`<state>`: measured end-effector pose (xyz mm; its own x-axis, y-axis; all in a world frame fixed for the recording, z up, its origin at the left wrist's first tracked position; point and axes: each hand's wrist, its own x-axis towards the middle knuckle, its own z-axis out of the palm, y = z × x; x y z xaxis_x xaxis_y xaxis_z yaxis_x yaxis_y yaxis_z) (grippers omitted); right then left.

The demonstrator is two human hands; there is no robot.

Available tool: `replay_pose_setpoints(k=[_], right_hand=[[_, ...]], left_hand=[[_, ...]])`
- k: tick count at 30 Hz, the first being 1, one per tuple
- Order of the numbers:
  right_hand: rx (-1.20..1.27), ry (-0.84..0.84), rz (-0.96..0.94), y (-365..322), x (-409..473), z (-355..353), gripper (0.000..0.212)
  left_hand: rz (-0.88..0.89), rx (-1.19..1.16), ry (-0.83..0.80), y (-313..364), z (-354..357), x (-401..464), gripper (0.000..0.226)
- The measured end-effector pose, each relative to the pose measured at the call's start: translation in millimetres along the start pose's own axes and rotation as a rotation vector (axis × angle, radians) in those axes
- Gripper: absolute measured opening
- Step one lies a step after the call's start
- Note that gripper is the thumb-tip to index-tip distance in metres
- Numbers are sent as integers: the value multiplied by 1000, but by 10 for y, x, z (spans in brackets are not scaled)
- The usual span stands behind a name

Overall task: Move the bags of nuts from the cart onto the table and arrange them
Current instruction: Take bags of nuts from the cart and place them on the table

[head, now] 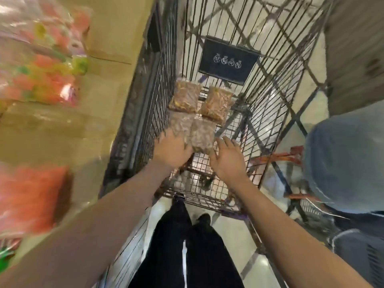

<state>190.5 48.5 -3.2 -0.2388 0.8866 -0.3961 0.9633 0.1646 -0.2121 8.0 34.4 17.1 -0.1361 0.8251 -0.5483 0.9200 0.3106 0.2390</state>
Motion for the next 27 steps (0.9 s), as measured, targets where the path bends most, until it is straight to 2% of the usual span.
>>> replay_pose_setpoints(k=[3, 6, 10, 14, 16, 18, 20, 22, 24, 27], right_hand=[[128, -52, 87, 130, 501, 300, 53], [284, -99, 213, 226, 944, 704, 52], [549, -101, 384, 291, 1390, 1108, 47], [721, -115, 612, 283, 1785, 1308, 54], [728, -114, 650, 270, 1897, 1371, 59], [752, -101, 655, 250, 1975, 1398, 61], [903, -109, 697, 248, 2025, 1362, 50], [1028, -204, 725, 268, 2016, 1282, 51], [1105, -283, 718, 298, 1931, 1226, 64], [1236, -292, 690, 324, 1681, 1127, 54]], left_hand=[[-133, -7, -98, -34, 270, 643, 55], [-255, -96, -91, -161, 634, 1168, 61], [-311, -341, -5, -351, 1061, 1618, 68], [-417, -418, 120, -387, 1194, 1932, 52], [-468, -558, 186, -403, 1185, 2064, 56], [-513, -653, 158, -408, 1113, 2118, 59], [-553, -797, 91, -401, 1035, 2135, 52], [-561, -924, 23, -383, 986, 2105, 46], [-554, -987, -41, -367, 948, 2009, 45], [-539, -1026, -105, -294, 869, 1737, 36]])
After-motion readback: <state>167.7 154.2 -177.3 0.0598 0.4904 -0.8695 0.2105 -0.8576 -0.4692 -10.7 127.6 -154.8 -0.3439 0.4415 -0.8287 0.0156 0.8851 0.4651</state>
